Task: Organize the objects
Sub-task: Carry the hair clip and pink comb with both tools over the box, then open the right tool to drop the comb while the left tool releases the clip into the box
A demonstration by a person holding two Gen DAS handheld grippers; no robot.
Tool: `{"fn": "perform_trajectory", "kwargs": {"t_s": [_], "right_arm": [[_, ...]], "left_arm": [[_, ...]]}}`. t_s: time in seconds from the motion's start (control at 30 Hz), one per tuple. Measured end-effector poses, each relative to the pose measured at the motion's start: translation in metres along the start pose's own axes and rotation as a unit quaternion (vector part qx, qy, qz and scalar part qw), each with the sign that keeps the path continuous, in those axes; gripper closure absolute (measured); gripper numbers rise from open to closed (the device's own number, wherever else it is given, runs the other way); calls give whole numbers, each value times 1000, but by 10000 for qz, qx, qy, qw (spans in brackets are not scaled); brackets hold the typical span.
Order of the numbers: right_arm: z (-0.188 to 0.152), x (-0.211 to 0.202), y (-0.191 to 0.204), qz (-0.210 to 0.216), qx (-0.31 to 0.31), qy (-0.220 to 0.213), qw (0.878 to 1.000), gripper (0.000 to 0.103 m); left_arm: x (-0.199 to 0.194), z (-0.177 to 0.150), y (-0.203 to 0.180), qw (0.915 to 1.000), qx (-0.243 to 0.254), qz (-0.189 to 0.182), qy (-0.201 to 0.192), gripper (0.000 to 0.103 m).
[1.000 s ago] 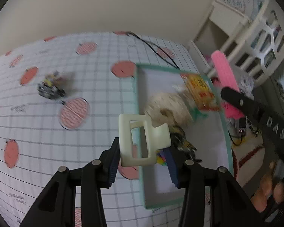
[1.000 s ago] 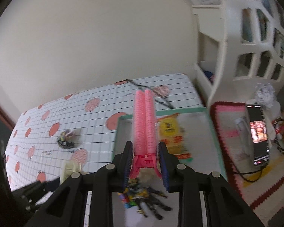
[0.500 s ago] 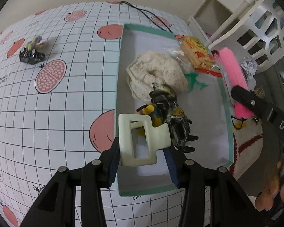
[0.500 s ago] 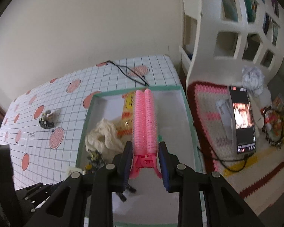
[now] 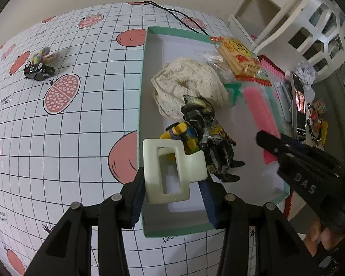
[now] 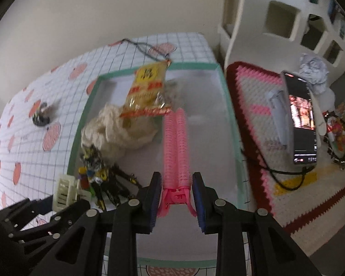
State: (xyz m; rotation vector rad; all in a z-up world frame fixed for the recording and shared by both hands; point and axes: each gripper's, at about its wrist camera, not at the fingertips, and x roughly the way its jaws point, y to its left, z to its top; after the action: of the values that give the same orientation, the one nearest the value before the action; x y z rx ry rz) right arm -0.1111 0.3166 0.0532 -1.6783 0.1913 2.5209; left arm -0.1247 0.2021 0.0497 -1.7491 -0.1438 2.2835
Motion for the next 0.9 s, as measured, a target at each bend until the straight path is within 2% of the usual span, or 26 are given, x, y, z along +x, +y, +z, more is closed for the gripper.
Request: {"fn": "perform_trajectory", "kwargs": {"t_s": [0.43,0.7,0.9], "right_arm": [[-8,26,3,16,-56,432,9991,74],[-10,29,5,-1,-110,486,9988,73],[-7,31,3,-10,-59,494,9988,73]], "left_arm": [[12,-6,-8,9998,126,-12,181,56],[28,-10,-17,9989,232,-23,410,56],[28,-10,-18,9988,235,-36,434,55]]}}
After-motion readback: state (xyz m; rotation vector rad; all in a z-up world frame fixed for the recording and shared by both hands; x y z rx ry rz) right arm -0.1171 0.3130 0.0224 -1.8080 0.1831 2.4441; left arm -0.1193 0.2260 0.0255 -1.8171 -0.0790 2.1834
